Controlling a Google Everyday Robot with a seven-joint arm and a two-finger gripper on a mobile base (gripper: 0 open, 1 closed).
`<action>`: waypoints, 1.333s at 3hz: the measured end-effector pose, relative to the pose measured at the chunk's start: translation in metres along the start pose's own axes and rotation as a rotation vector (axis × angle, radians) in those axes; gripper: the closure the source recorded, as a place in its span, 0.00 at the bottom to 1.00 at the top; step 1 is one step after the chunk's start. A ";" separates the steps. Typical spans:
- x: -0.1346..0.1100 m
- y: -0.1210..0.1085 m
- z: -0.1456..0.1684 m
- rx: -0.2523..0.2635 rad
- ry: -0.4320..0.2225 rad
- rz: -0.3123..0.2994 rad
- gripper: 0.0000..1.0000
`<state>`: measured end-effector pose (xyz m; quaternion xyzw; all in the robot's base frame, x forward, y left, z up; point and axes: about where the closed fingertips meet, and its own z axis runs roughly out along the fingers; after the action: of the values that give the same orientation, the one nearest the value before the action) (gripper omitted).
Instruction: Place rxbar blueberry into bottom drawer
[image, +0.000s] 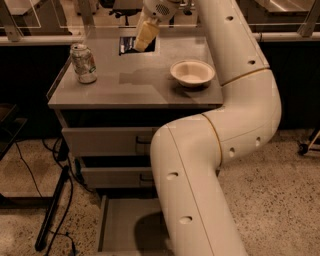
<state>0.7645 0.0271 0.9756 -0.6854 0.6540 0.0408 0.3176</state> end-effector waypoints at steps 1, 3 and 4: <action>0.000 0.001 0.000 0.000 -0.003 0.004 1.00; -0.008 0.012 -0.008 -0.046 -0.087 0.029 1.00; -0.012 0.021 -0.024 -0.071 -0.145 0.055 1.00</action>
Offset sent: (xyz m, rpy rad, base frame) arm -0.0120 -0.0006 0.0039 0.0250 0.0518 0.0436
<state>0.7345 0.0269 0.9921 -0.6733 0.6459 0.1221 0.3385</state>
